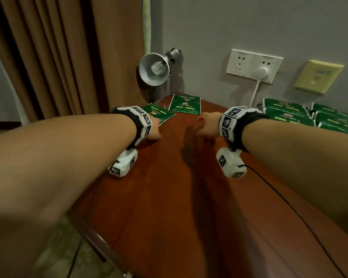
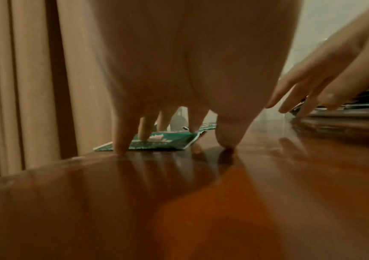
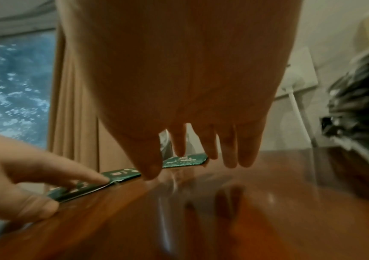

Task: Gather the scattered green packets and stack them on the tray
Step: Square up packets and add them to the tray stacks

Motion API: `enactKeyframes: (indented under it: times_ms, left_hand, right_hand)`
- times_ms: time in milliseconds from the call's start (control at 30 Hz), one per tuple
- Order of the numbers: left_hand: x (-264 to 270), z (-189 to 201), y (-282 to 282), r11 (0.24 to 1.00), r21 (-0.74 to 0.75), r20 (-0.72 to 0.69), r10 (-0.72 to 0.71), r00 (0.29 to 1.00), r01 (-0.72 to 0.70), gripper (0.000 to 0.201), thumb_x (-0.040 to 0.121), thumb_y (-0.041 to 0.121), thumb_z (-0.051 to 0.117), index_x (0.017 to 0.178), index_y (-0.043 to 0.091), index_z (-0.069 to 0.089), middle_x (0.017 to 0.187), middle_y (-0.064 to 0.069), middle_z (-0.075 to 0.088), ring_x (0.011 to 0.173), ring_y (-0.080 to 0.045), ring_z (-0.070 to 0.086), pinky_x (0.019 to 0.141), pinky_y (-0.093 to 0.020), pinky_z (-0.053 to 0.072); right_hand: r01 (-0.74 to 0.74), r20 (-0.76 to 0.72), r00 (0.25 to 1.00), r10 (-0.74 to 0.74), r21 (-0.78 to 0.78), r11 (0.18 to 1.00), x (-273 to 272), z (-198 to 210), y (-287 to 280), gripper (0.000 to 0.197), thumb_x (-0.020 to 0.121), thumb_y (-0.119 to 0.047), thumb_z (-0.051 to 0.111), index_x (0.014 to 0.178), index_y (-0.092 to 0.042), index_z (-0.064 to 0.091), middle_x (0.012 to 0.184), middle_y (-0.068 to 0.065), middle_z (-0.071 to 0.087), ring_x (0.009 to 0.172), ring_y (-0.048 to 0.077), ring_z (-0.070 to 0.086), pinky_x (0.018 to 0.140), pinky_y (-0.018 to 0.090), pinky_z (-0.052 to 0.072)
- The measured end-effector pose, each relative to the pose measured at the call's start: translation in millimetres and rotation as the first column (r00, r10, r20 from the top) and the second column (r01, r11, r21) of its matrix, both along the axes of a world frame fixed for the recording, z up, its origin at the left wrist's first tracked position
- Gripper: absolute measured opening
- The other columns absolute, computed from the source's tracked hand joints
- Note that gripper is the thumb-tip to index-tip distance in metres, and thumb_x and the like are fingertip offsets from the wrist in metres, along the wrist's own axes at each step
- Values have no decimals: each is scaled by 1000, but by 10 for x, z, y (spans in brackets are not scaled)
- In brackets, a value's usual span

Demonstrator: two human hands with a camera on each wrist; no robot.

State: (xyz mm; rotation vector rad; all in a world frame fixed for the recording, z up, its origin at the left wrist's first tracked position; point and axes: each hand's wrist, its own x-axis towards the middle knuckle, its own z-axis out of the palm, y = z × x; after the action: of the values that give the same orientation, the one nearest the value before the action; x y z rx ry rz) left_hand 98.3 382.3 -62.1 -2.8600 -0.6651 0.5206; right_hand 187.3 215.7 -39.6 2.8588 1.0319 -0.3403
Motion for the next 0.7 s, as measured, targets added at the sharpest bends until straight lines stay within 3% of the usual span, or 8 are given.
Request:
enactKeyframes:
  times_ms: [67,267,333,500,567,700]
  left_hand:
    - [67,-44,30,1000,4,24,-23,999,23,62,97,47,43,150,16,32,149,-12,41,133,-31,42,108,-37,36]
    - [218,-163,196,996,-12,75,-84,994,86,61,102,45,36,155,23,17,155,-13,31,139,-31,35,108,-34,32]
    - [210,-154,190,994,-13,53,-105,993,106,61,102,45,35,155,24,15,155,-14,31,139,-31,35,107,-34,33]
    - [198,-99,135,994,-1,23,-107,994,107,61,102,43,36,155,21,15,154,-12,32,138,-30,35,106,-32,33]
    - [187,-102,137,994,4,17,-106,994,106,61,102,43,37,155,20,17,153,-12,34,137,-30,37,106,-32,34]
    - [184,-87,127,996,14,4,-90,996,90,61,102,44,36,155,22,15,153,-13,34,137,-30,37,105,-32,34]
  right_hand:
    - [0,0,1000,0,-38,999,199,-83,138,57,96,-32,53,146,-9,38,140,14,51,123,32,52,102,40,44]
    - [43,8,999,-43,6,999,538,-239,377,52,101,-30,46,150,-13,35,148,13,42,134,30,41,107,32,34]
    - [80,-16,997,-79,27,996,624,-252,467,46,102,-26,41,145,-7,42,145,15,45,131,31,45,107,34,37]
    - [102,-57,993,-99,52,993,733,-260,534,36,101,-22,43,127,-1,58,129,17,59,111,31,58,94,35,45]
    - [106,-84,991,-101,62,992,796,-273,548,36,102,-20,40,128,-1,56,130,16,57,112,30,57,94,35,44]
    - [101,-142,988,-68,244,965,917,-283,540,35,93,-21,58,127,-14,61,126,10,62,115,28,60,82,32,48]
